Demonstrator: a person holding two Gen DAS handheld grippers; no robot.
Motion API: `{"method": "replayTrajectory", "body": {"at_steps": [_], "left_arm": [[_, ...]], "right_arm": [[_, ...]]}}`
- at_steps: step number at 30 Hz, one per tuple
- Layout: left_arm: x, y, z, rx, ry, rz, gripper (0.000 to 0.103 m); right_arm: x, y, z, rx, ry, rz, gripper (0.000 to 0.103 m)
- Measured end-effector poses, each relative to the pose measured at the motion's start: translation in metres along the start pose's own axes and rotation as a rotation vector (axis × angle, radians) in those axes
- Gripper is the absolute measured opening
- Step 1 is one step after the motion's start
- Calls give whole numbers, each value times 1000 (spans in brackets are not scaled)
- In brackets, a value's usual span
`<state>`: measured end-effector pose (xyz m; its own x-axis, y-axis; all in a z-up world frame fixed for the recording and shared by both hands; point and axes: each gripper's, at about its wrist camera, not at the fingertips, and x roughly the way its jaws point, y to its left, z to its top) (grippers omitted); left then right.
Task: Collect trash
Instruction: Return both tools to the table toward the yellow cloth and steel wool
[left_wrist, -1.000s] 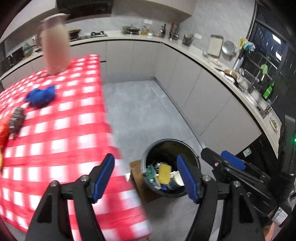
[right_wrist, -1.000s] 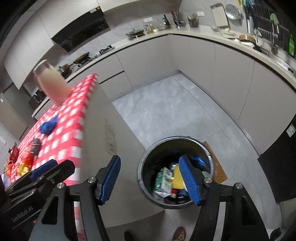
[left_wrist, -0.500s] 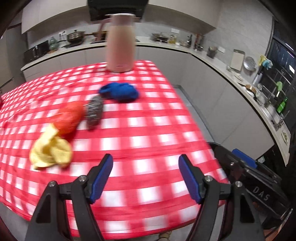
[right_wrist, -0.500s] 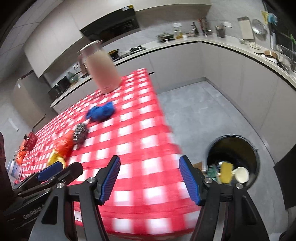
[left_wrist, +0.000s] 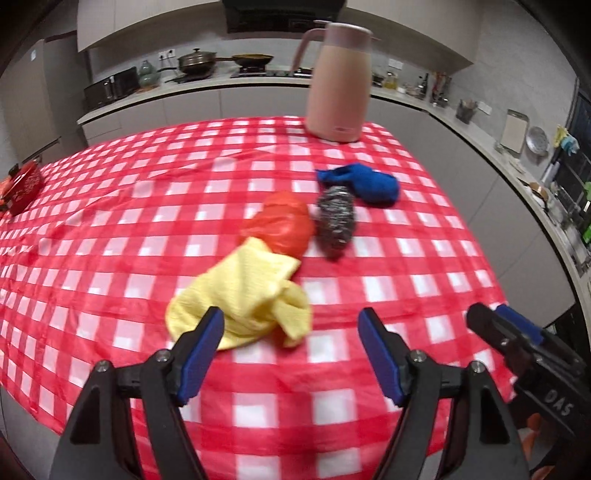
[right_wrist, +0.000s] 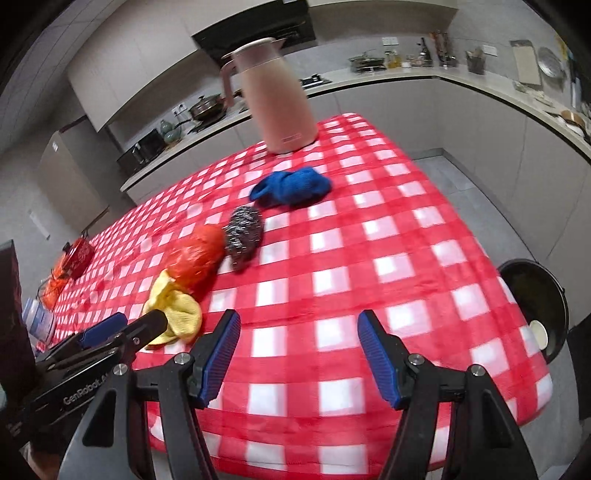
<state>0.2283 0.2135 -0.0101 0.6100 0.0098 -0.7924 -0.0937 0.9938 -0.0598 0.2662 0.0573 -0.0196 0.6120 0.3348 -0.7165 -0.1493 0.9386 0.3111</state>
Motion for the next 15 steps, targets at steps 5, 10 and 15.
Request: {"method": "replayTrajectory", "body": {"at_steps": [5, 10, 15], "left_arm": [[22, 12, 3, -28, 29, 62, 77], [39, 15, 2, -33, 37, 107, 77], [54, 18, 0, -21, 60, 132, 77]], "right_arm": [[14, 7, 12, -36, 2, 25, 68], [36, 7, 21, -53, 19, 66, 68], [52, 11, 23, -64, 44, 85, 68]]}}
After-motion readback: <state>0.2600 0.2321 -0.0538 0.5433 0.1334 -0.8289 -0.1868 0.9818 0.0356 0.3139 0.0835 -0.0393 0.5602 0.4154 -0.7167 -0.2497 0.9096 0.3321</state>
